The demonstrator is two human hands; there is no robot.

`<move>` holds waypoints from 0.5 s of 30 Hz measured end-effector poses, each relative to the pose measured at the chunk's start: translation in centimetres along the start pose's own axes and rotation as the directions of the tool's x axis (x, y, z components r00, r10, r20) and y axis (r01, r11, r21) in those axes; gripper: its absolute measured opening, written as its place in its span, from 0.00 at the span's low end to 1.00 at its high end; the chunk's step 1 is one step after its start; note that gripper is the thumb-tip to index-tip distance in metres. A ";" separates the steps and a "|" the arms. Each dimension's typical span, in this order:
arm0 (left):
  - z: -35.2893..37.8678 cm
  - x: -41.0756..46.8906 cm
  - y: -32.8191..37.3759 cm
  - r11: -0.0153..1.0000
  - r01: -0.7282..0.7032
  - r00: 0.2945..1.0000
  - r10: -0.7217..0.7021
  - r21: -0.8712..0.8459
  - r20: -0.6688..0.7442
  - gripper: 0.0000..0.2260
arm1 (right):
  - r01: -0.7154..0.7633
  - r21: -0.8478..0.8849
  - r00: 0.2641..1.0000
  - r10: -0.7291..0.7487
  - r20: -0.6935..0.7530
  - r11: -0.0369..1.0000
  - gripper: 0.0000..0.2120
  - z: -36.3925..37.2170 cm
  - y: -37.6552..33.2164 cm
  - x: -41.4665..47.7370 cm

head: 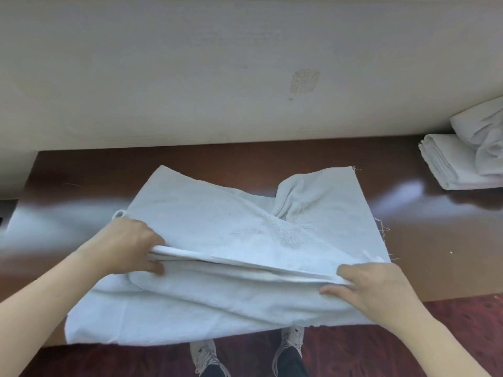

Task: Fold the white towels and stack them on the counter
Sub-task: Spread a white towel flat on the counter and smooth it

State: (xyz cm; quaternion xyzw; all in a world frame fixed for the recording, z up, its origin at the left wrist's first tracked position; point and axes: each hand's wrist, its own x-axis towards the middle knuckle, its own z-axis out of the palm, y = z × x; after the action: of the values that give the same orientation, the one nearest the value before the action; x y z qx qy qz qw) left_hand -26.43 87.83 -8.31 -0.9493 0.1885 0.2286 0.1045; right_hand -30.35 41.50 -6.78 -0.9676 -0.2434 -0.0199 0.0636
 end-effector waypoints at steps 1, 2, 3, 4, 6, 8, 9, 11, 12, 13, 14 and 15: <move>-0.1 -0.9 -0.4 0.999 -0.010 0.999 0.011 0.037 -0.037 0.21 | 0.002 -0.014 0.999 -0.002 0.038 1.000 0.29 -0.2 0.2 -0.7; 0.1 -1.7 -0.9 0.996 -0.057 0.990 0.065 0.066 -0.125 0.16 | 0.000 -0.031 0.998 0.002 0.070 1.000 0.29 -0.4 0.3 -1.2; 0.2 -2.5 -1.3 0.993 -0.108 0.969 0.116 0.047 -0.217 0.15 | -0.018 -0.050 0.994 0.023 0.107 0.999 0.26 -0.8 0.4 -1.4; 0.1 -3.0 -1.5 0.988 -0.151 0.947 0.150 0.019 -0.283 0.16 | -0.038 -0.053 0.992 0.044 0.121 0.998 0.21 -1.0 0.5 -1.7; 0.2 -3.5 -1.7 0.982 -0.186 0.914 0.171 -0.006 -0.369 0.18 | -0.112 -0.031 0.980 0.115 0.163 0.993 0.19 -1.6 0.6 -1.7; -0.2 -3.5 -1.9 0.985 -0.165 0.900 0.131 -0.046 -0.416 0.17 | -0.214 -0.044 0.951 0.219 0.218 0.976 0.17 -2.4 0.7 -1.3; -0.4 -3.5 -2.3 0.987 -0.137 0.893 0.089 -0.078 -0.441 0.16 | -0.258 -0.050 0.931 0.262 0.255 0.965 0.19 -2.8 1.0 -1.2; -1.3 -3.6 -3.0 0.988 -0.075 0.863 -0.005 -0.137 -0.505 0.11 | -0.346 0.130 0.854 0.255 0.454 0.929 0.26 -4.0 1.6 -1.1; -1.9 -3.7 -3.4 0.986 -0.063 0.847 -0.028 -0.153 -0.531 0.08 | -0.422 0.262 0.787 0.208 0.581 0.868 0.28 -4.6 1.9 -1.0; -2.6 -3.7 -3.6 0.985 -0.056 0.835 -0.042 -0.162 -0.549 0.07 | -0.501 0.356 0.711 0.140 0.689 0.788 0.29 -5.1 2.0 -0.7; -3.0 -3.5 -3.8 0.984 -0.051 0.831 -0.051 -0.168 -0.554 0.08 | -0.553 0.400 0.653 0.082 0.753 0.731 0.30 -5.4 2.1 -0.4; -3.4 -3.0 -3.9 0.985 -0.025 0.827 -0.075 -0.170 -0.557 0.07 | -0.568 0.413 0.641 0.068 0.764 0.712 0.31 -5.2 2.3 -0.1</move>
State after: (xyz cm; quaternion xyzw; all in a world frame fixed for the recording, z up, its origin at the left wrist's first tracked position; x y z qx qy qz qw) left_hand -25.99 91.33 -3.48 -0.9823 0.1781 -0.0467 -0.0335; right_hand -29.42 38.76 -1.86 -0.8490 -0.0537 0.4423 0.2840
